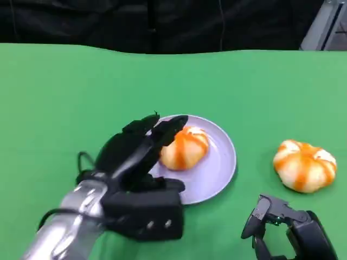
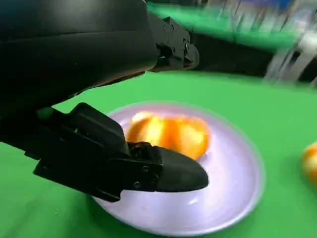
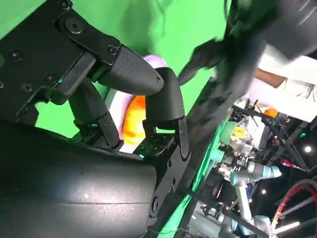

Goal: Grasp the bread from the table and place it into the plate.

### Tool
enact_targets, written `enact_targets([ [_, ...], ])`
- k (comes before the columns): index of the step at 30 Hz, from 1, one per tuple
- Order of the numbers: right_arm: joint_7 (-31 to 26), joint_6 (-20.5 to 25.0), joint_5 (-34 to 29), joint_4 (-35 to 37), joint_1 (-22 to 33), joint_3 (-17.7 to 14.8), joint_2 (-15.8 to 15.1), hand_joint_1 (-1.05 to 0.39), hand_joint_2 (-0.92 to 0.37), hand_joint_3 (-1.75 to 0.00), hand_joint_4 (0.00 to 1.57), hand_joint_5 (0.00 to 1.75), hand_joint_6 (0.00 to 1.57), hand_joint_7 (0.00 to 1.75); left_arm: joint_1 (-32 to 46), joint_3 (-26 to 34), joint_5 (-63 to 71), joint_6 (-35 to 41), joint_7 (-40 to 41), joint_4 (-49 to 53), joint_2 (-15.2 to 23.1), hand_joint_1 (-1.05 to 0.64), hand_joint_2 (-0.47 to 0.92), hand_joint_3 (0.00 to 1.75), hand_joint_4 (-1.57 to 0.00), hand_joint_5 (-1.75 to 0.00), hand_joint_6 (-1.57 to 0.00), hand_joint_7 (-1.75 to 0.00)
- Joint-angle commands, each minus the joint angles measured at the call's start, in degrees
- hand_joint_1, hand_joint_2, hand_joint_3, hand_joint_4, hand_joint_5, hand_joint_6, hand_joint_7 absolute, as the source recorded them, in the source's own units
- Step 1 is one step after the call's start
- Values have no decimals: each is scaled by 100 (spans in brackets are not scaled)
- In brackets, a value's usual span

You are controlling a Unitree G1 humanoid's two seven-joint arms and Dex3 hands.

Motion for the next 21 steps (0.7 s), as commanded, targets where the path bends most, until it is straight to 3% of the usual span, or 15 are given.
enact_targets([
  [1,-19,-47,60,23,-9,-29,-63,-51,-33,-151,78,175,76,153,545,363,-208,-450,335,-436,328,-66,92,23,-31,-20,-30,-8],
  [11,-14,-34,48,8,-6,-38,-77,-50,-33,-149,78,175,75,154,1453,970,-629,-1366,604,-925,527,-56,92,15,-46,-36,-46,-13],
  [15,1,6,72,-22,15,-25,-63,-50,-34,-149,79,175,75,154,1873,1275,-906,-1798,866,-1026,444,-49,92,11,-46,-72,-63,-13],
  [21,-23,-4,20,-32,16,-23,-61,-51,-34,-150,79,175,75,154,2357,1684,-1337,-2417,1222,-1047,207,-26,92,8,-68,-86,-88,-23],
])
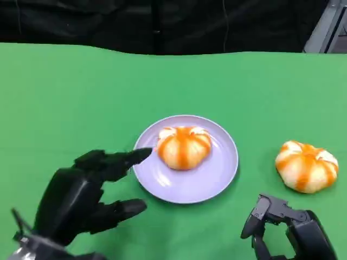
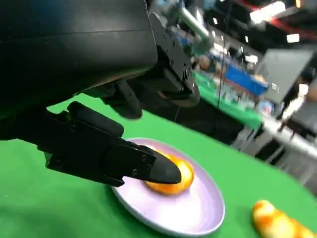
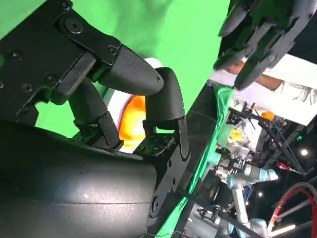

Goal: Grasp the bread from the table and place it into the plate.

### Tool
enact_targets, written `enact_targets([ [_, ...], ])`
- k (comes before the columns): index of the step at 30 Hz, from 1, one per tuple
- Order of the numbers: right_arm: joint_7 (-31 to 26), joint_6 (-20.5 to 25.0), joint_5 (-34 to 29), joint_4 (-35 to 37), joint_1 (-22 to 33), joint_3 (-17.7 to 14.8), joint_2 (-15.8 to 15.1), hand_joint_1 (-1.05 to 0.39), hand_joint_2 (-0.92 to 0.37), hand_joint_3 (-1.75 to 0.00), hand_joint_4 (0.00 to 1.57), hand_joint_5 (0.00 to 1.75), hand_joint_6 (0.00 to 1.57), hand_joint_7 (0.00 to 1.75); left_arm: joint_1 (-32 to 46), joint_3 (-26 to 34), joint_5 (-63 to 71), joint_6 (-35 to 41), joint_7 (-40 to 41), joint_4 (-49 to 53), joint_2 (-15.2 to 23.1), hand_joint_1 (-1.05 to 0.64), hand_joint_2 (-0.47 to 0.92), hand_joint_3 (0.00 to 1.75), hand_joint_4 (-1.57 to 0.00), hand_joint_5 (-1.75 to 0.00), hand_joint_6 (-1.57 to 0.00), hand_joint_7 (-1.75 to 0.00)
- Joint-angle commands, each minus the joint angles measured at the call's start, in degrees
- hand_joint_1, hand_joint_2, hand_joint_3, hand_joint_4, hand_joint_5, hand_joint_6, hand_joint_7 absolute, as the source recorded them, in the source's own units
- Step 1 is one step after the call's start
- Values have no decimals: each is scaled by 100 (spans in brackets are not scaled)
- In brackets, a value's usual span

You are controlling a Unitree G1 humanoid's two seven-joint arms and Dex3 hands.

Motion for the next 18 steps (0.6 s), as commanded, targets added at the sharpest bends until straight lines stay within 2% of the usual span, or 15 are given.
enact_targets([
  [1,-40,-9,13,-32,17,-27,-57,-51,-34,-150,79,175,75,154,235,265,-276,-337,183,-60,-120,-26,92,8,-68,-86,-88,-23],
  [2,-40,-9,11,-32,17,-28,-57,-51,-34,-150,79,175,75,154,237,284,-274,-361,168,-51,-136,-26,92,8,-69,-86,-88,-22],
  [3,-27,-15,34,-23,10,-26,-57,-51,-34,-150,78,175,75,154,323,331,-522,-730,305,147,-281,-26,92,7,-69,-86,-88,-22],
  [4,-18,-8,52,-24,9,-26,-56,-51,-35,-148,78,175,74,154,421,377,-741,-1038,418,320,-426,-9,83,31,-76,-105,-97,-37],
  [5,-14,-3,62,-26,8,-26,-55,-51,-36,-148,78,175,74,155,521,416,-927,-1265,495,448,-557,-3,66,66,-76,-117,-97,-52],
  [6,-13,1,67,-29,9,-27,-55,-51,-36,-148,78,175,74,155,577,453,-1035,-1422,526,542,-645,0,56,88,-77,-125,-95,-66],
  [8,-6,9,75,-36,7,-33,-64,-51,-36,-149,78,175,74,155,687,502,-1172,-1548,488,619,-794,3,46,113,-77,-136,-90,-88],
  [10,2,13,79,-43,5,-35,-75,-51,-36,-149,78,175,74,155,791,536,-1292,-1641,436,664,-915,4,48,117,-76,-145,-85,-106],
  [12,8,14,82,-42,1,-39,-84,-52,-36,-149,78,175,74,155,897,541,-1435,-1664,344,655,-1010,4,50,116,-75,-148,-82,-114],
  [14,20,15,100,-41,0,-41,-90,-52,-35,-149,79,175,74,155,1060,516,-1628,-1628,249,589,-1126,5,56,115,-74,-162,-79,-130],
  [18,32,-3,112,-37,-1,-46,-97,-50,-34,-149,79,175,74,155,1278,548,-1718,-1596,187,492,-1339,6,56,119,-75,-173,-74,-153],
])
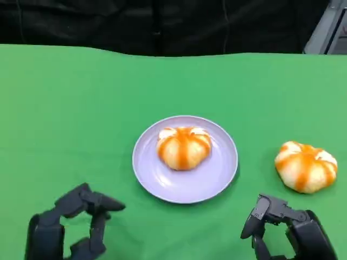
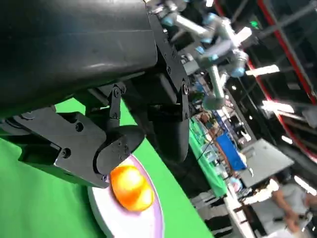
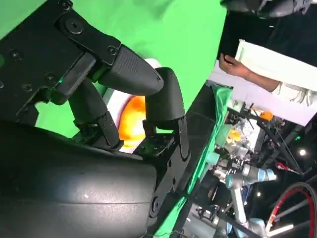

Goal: Grasp the bread from the table and place it into the plate.

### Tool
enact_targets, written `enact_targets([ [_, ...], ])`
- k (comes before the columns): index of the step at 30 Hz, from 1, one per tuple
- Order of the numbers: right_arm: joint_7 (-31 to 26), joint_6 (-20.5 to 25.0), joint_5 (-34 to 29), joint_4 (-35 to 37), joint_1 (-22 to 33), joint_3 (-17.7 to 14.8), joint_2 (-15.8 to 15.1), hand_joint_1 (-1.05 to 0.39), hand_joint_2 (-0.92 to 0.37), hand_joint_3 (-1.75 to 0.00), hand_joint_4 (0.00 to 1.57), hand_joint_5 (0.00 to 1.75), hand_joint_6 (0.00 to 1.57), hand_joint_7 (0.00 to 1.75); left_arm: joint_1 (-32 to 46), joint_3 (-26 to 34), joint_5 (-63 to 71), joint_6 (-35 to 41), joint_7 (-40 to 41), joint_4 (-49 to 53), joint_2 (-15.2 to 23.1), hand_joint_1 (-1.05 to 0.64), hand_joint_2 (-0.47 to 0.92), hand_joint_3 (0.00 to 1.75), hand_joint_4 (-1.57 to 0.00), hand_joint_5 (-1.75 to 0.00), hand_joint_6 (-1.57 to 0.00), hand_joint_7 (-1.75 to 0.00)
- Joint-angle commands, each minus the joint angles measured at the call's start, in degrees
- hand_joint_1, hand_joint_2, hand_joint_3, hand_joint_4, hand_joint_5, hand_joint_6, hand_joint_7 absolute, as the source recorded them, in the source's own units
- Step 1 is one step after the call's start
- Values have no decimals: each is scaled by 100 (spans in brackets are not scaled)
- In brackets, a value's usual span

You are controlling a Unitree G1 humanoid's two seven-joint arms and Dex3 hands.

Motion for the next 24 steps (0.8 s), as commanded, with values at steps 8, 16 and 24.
enact_targets([
  [8,-6,-35,67,-29,13,-46,-98,-49,-33,-152,79,175,73,156,206,142,-439,-14,-439,-32,-198,5,55,120,-75,-175,-63,-170],
  [16,11,-28,88,-29,19,-44,-107,-50,-34,-150,79,175,73,156,153,188,-862,74,-976,40,-148,2,55,117,-74,-175,-61,-172],
  [24,8,-9,68,-33,19,-42,-117,-51,-35,-149,79,175,73,156,72,274,-982,-3,-1214,169,-199,1,56,110,-74,-175,-64,-168],
])
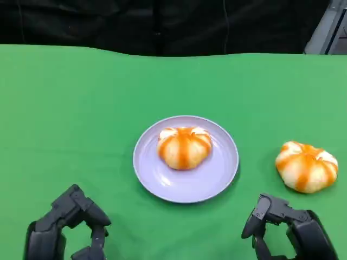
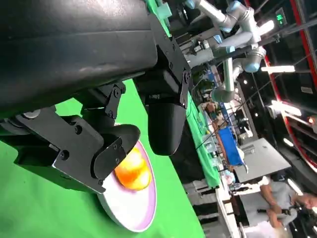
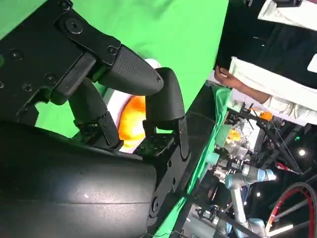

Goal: Grasp the bread from the table and place it into the plate.

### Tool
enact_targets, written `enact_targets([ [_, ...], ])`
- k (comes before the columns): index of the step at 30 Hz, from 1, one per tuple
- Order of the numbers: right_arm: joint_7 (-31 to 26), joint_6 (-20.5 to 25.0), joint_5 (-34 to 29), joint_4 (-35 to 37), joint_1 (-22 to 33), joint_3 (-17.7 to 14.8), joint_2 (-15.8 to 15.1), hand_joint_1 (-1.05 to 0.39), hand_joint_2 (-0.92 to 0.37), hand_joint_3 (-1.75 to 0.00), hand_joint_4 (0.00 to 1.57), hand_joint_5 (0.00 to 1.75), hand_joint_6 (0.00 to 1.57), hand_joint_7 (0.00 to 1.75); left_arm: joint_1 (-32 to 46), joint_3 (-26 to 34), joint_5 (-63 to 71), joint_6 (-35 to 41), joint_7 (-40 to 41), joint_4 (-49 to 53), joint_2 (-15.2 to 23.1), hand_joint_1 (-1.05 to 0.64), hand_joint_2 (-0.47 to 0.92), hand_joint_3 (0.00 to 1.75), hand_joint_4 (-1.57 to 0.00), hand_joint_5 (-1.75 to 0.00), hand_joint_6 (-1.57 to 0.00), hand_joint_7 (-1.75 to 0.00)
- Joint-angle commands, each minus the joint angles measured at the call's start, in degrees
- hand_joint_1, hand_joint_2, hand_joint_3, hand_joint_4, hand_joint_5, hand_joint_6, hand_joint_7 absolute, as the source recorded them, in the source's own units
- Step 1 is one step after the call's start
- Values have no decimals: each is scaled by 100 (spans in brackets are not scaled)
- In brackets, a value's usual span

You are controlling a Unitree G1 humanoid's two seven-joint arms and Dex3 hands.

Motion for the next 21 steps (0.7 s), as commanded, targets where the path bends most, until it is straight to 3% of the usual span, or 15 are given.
enact_targets([
  [1,8,3,54,-38,23,-39,-105,-51,-35,-149,79,175,73,156,-37,118,-22,-49,-82,114,17,1,57,110,-74,-175,-64,-167],
  [13,45,-57,142,39,7,-29,-129,-50,-34,-148,78,175,73,155,-66,180,-30,-97,-165,196,-60,0,58,108,-74,-175,-65,-165],
  [21,44,-68,137,67,-7,-33,-134,-51,-36,-148,78,175,74,155,-81,260,106,-160,-142,231,-90,3,54,116,-72,-175,-68,-161],
])
